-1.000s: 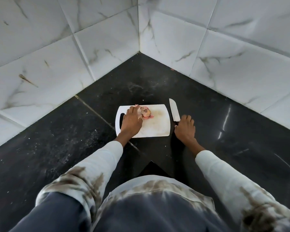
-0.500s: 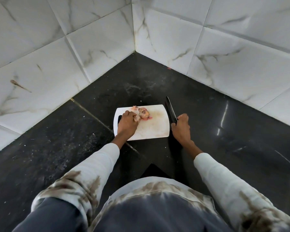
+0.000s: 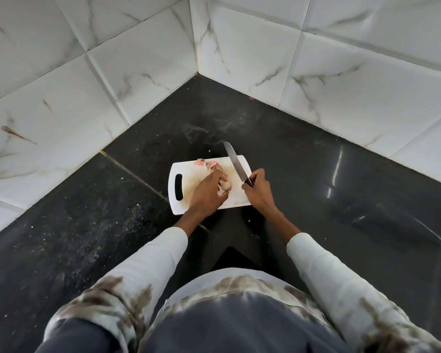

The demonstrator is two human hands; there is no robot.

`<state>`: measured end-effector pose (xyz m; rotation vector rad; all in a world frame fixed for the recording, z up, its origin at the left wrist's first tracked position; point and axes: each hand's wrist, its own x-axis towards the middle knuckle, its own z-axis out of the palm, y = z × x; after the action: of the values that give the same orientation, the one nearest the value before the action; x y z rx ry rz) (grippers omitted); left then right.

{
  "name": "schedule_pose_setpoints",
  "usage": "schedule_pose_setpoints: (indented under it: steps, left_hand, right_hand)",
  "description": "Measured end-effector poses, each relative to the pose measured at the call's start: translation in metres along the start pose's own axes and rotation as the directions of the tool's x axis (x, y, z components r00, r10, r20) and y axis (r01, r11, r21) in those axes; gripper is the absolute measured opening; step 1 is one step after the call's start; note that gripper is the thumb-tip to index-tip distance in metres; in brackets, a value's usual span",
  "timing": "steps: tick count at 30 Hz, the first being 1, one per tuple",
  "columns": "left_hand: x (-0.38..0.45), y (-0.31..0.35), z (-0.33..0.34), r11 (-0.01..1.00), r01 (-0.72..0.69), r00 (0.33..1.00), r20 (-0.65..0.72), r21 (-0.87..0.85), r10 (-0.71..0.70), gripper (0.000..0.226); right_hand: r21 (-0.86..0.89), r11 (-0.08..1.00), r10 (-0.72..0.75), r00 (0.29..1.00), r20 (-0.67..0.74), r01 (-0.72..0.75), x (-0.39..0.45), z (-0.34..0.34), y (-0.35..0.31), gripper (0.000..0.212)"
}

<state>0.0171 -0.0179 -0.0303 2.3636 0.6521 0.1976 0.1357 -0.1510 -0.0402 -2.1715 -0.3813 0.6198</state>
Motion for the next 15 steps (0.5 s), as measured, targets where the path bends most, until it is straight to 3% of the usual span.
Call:
schedule_pose_setpoints:
  steps: [2,8,15]
  left_hand:
    - [0.004,0.003,0.003,0.998,-0.052,0.998,0.044,0.031,0.050,0.031]
    - [0.018,0.008,0.010,0.961,-0.150,0.974,0.199,0.231,0.104,0.043]
    - [0.017,0.013,0.025,0.990,-0.094,0.992,0.099,0.101,0.084,0.043]
  right_hand:
    - [0.020,1.000,0.023,1.000,-0.011,-0.023,-0.001,-0.002,0.003,0.027]
    - [0.020,0.998,0.055,0.998,-0.025,-0.054,-0.004,-0.009,0.015,0.025]
    - [0.077,0.993,0.089,0.995,-0.039,-0.085,-0.005,-0.007,0.016,0.027]
